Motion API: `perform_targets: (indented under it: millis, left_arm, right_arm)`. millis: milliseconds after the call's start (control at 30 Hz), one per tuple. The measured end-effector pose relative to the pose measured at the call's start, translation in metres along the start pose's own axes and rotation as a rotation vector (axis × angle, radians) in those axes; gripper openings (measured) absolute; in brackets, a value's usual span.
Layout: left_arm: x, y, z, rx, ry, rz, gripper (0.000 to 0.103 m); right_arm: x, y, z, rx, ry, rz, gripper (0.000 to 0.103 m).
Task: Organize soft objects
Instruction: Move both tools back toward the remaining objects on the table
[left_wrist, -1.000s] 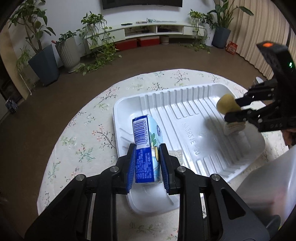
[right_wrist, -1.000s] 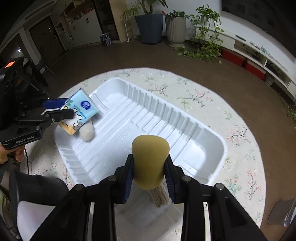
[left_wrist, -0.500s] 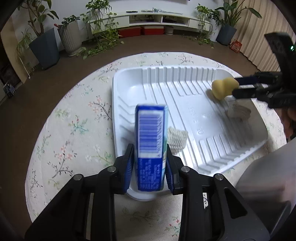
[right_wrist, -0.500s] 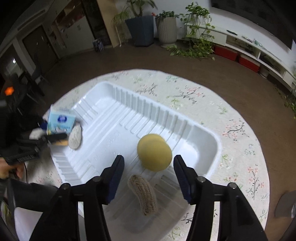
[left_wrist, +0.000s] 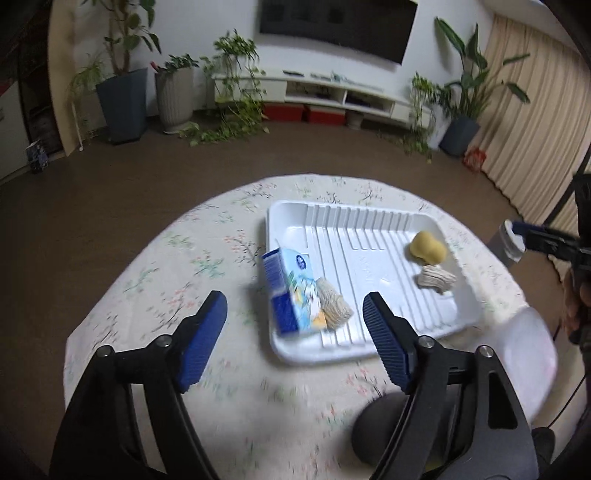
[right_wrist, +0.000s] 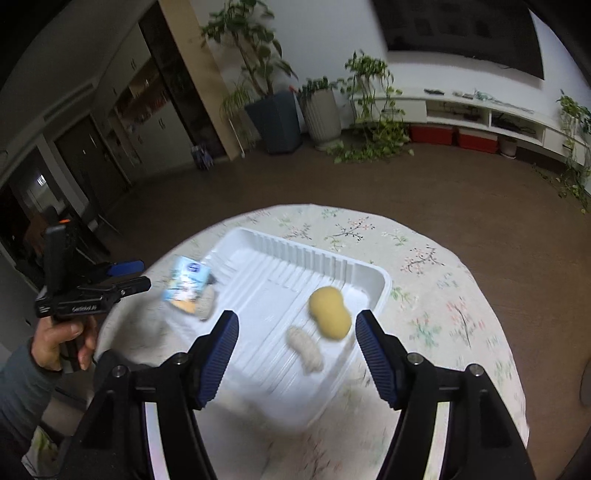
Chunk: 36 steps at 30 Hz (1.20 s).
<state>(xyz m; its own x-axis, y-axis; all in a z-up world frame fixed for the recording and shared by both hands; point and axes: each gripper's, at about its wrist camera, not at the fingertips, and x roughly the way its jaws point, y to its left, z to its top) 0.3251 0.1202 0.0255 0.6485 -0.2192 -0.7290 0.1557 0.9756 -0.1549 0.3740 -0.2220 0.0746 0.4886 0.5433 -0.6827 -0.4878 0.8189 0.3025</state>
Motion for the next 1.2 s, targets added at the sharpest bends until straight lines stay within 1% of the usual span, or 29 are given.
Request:
perform_targets:
  millis: [67, 133, 200, 333, 400, 467, 500, 533, 600, 700, 733, 800, 833, 867, 933, 1000, 1100, 1200]
  left_arm:
    - [-0.020, 0.001, -0.012, -0.019, -0.022, -0.007, 0.082]
    - [-0.044, -0.001, -0.032, -0.035, -0.044, -0.015, 0.090]
    - [-0.065, -0.005, -0.057, -0.044, -0.049, -0.020, 0.090]
    - [-0.096, -0.018, -0.100, -0.054, -0.048, -0.011, 0.090]
    - [-0.111, -0.023, -0.123, -0.074, -0.057, -0.015, 0.090]
    - [-0.124, -0.031, -0.148, -0.096, -0.053, -0.013, 0.093]
    - [-0.128, -0.033, -0.157, -0.104, -0.053, -0.017, 0.098]
    - [-0.133, -0.035, -0.169, -0.119, -0.053, -0.026, 0.101]
    - [-0.139, -0.043, -0.190, -0.135, -0.038, -0.040, 0.101]
    - [-0.141, -0.057, -0.218, -0.142, -0.007, -0.037, 0.101]
    - [-0.140, -0.063, -0.228, -0.142, 0.007, -0.025, 0.102]
    - [-0.139, -0.071, -0.242, -0.146, 0.020, -0.010, 0.103]
    - [-0.138, -0.076, -0.249, -0.142, 0.021, 0.001, 0.103]
    - [-0.135, -0.080, -0.254, -0.135, 0.023, 0.011, 0.103]
    - [-0.131, -0.089, -0.262, -0.119, 0.032, 0.028, 0.103]
    - [-0.126, -0.095, -0.264, -0.098, 0.040, 0.038, 0.103]
    - [-0.119, -0.100, -0.263, -0.072, 0.036, 0.071, 0.103]
    - [-0.113, -0.102, -0.260, -0.065, 0.031, 0.083, 0.103]
  right_arm:
    - [-0.028, 0.013, -0.020, -0.001, -0.036, 0.002, 0.076]
    - [-0.047, 0.027, -0.037, -0.011, -0.059, 0.017, 0.080]
    - [-0.067, 0.041, -0.058, -0.014, -0.079, 0.028, 0.084]
    - [-0.099, 0.065, -0.101, 0.007, -0.107, 0.050, 0.085]
    - [-0.112, 0.075, -0.122, 0.027, -0.121, 0.046, 0.086]
    - [-0.119, 0.084, -0.145, 0.055, -0.121, 0.046, 0.087]
    - [-0.122, 0.088, -0.153, 0.066, -0.122, 0.042, 0.087]
    - [-0.124, 0.092, -0.163, 0.081, -0.122, 0.039, 0.089]
    - [-0.127, 0.101, -0.185, 0.108, -0.113, 0.049, 0.098]
    - [-0.124, 0.120, -0.217, 0.112, -0.084, 0.041, 0.102]
    - [-0.122, 0.124, -0.220, 0.102, -0.076, 0.030, 0.103]
    - [-0.118, 0.140, -0.240, 0.067, -0.072, -0.042, 0.103]
    - [-0.117, 0.142, -0.245, 0.058, -0.070, -0.059, 0.103]
    - [-0.111, 0.149, -0.253, 0.044, -0.056, -0.095, 0.103]
    - [-0.103, 0.153, -0.262, 0.035, -0.039, -0.135, 0.103]
    - [-0.094, 0.159, -0.271, 0.034, -0.019, -0.145, 0.103]
    - [-0.082, 0.167, -0.278, 0.022, -0.016, -0.167, 0.103]
    - [-0.071, 0.169, -0.281, 0.023, -0.027, -0.197, 0.103]
